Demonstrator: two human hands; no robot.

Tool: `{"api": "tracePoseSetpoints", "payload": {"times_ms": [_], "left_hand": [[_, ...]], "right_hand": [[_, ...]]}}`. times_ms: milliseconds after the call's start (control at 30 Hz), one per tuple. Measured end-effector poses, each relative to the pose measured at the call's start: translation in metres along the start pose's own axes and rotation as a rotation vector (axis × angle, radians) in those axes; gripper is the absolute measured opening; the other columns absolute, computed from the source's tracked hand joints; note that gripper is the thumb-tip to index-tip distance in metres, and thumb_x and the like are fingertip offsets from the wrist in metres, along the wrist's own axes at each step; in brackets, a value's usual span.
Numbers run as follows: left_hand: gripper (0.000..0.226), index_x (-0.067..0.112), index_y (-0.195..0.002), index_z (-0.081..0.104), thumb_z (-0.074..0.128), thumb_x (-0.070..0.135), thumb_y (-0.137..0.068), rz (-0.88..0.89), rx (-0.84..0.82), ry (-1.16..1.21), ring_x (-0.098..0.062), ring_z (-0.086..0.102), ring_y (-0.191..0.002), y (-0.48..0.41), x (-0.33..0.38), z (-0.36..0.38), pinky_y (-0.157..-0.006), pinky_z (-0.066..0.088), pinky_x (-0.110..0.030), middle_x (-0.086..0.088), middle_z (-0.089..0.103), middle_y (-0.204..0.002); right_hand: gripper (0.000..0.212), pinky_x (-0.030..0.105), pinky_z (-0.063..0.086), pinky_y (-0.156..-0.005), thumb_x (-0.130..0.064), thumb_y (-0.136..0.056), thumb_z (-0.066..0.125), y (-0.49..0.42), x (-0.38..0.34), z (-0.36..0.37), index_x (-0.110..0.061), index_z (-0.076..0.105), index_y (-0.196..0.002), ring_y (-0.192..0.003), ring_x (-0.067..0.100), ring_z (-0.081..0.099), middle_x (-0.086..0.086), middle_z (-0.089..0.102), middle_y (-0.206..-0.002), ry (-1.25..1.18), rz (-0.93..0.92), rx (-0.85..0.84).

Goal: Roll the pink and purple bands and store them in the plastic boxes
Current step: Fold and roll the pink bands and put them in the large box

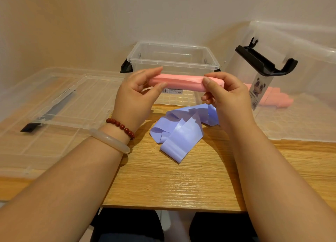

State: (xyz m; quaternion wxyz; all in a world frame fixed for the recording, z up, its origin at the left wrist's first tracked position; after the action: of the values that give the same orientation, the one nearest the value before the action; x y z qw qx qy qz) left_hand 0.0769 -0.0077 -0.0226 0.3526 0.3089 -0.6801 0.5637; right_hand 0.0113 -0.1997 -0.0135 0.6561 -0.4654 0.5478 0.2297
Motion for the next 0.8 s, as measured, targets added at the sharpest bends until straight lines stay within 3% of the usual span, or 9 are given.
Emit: {"api": "tracePoseSetpoints", "payload": {"times_ms": [100,200,333,433,533,667,800], "left_hand": [[0.036,0.028,-0.113,0.062,0.070,0.006,-0.085,0.086,-0.022,-0.068,-0.004,0.057,-0.109,0.000,0.000,0.002,-0.085,0.047,-0.011,0.015,0.055,-0.113],[0.030,0.028,-0.109,0.064,0.070,0.010,-0.086,0.095,0.030,-0.112,0.008,0.056,-0.097,-0.001,-0.001,-0.001,-0.083,0.045,-0.009,0.016,0.057,-0.107],[0.024,0.035,-0.104,0.065,0.069,0.017,-0.088,0.045,0.063,-0.101,0.004,0.060,-0.086,0.000,-0.001,-0.002,-0.078,0.048,-0.013,0.013,0.064,-0.100],[0.024,0.038,-0.102,0.065,0.068,0.017,-0.089,-0.025,0.082,-0.021,-0.013,0.068,-0.092,-0.001,-0.001,-0.003,-0.084,0.055,-0.028,0.009,0.068,-0.098],[0.022,0.036,-0.103,0.067,0.068,0.019,-0.089,-0.008,0.050,-0.045,-0.016,0.068,-0.093,0.000,0.001,-0.003,-0.084,0.056,-0.031,0.006,0.069,-0.098],[0.022,0.034,-0.104,0.067,0.069,0.019,-0.088,0.026,0.018,-0.053,-0.014,0.066,-0.093,0.002,0.004,0.001,-0.084,0.055,-0.030,0.006,0.068,-0.101],[0.026,0.039,-0.103,0.064,0.068,0.017,-0.089,0.042,-0.037,-0.036,-0.015,0.066,-0.095,0.005,0.006,0.006,-0.084,0.056,-0.031,0.006,0.066,-0.105]], "right_hand": [[0.012,0.020,0.051,-0.061,-0.015,-0.092,0.066,0.001,0.000,0.000,-0.013,0.070,-0.103,-0.061,0.012,0.063,0.001,0.067,-0.081,0.003,0.014,-0.009],[0.017,0.022,0.051,-0.072,-0.024,-0.093,0.065,0.001,0.001,0.002,-0.019,0.068,-0.110,-0.079,0.007,0.065,-0.008,0.066,-0.095,0.185,-0.056,-0.012],[0.049,0.031,0.042,-0.100,-0.045,-0.086,0.067,0.003,-0.008,0.012,-0.019,0.062,-0.128,-0.118,0.012,0.051,-0.010,0.053,-0.126,0.672,-0.502,-0.017],[0.048,0.047,0.038,-0.103,-0.043,-0.084,0.069,0.009,-0.011,0.018,-0.017,0.065,-0.125,-0.119,0.027,0.054,0.000,0.065,-0.126,0.921,-0.769,0.056],[0.044,0.050,0.020,-0.112,-0.038,-0.086,0.067,0.012,-0.016,0.024,-0.019,0.065,-0.126,-0.121,0.026,0.055,0.000,0.066,-0.126,1.043,-0.880,0.137],[0.036,0.046,0.026,-0.108,-0.026,-0.086,0.067,0.016,-0.019,0.029,-0.020,0.067,-0.121,-0.104,0.023,0.065,-0.003,0.071,-0.114,1.080,-0.933,0.054],[0.027,0.039,0.050,-0.074,-0.013,-0.084,0.068,0.017,-0.019,0.023,-0.012,0.073,-0.110,-0.082,0.029,0.070,0.003,0.075,-0.100,1.024,-0.952,-0.045]]}}
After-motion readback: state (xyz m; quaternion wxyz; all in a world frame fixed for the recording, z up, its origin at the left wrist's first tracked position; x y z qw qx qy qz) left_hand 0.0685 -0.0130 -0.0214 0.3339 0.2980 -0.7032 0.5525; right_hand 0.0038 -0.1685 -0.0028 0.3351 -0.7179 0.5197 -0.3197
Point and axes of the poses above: each hand's wrist, its own y-axis away from the middle knuckle, its own z-axis out of the palm, x = y × z, the point moved 2 cm from there along -y, towards the middle knuckle
